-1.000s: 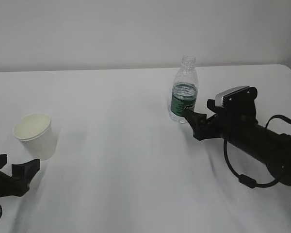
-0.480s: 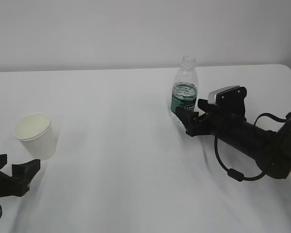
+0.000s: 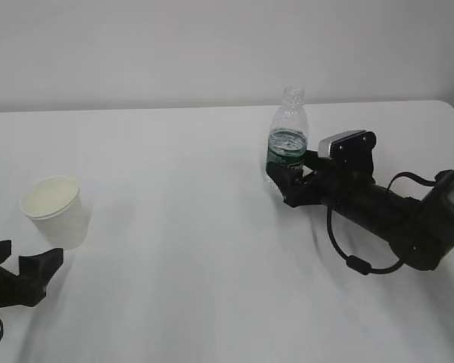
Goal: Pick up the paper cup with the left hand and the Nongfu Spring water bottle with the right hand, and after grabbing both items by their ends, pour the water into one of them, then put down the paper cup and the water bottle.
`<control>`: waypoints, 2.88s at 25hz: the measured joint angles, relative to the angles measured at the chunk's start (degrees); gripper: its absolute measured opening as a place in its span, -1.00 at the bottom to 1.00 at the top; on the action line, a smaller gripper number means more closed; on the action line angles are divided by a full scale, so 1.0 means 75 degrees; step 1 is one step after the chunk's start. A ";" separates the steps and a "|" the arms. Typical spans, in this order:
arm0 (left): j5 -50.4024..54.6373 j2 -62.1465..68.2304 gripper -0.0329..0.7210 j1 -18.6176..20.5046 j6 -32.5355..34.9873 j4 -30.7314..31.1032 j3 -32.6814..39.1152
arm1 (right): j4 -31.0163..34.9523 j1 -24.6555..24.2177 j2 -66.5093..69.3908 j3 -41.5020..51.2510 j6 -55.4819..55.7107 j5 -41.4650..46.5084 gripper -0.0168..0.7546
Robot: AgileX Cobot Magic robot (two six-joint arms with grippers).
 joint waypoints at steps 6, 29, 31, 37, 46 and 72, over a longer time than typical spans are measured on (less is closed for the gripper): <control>0.0000 0.0000 0.78 0.0000 0.0000 0.0000 0.0000 | -0.0049 0.0000 0.0000 -0.0161 0.0031 0.0000 0.70; 0.0000 0.0000 0.74 0.0000 0.0000 0.0000 0.0000 | -0.0244 0.0012 0.0438 -0.0372 0.0131 -0.0003 0.69; 0.0000 0.0000 0.73 0.0000 0.0000 0.0000 0.0000 | -0.0230 0.0012 0.0438 -0.0372 0.0131 -0.0003 0.69; 0.0000 0.0000 0.73 0.0000 0.0000 0.0000 0.0000 | -0.0216 0.0012 0.0438 -0.0474 0.0254 -0.0003 0.68; 0.0000 0.0000 0.71 0.0000 0.0000 0.0000 0.0000 | -0.0216 0.0012 0.0456 -0.0555 0.0420 -0.0003 0.67; 0.0000 0.0000 0.67 0.0000 0.0000 0.0000 0.0000 | -0.0187 0.0012 0.0456 -0.0555 0.0424 -0.0020 0.23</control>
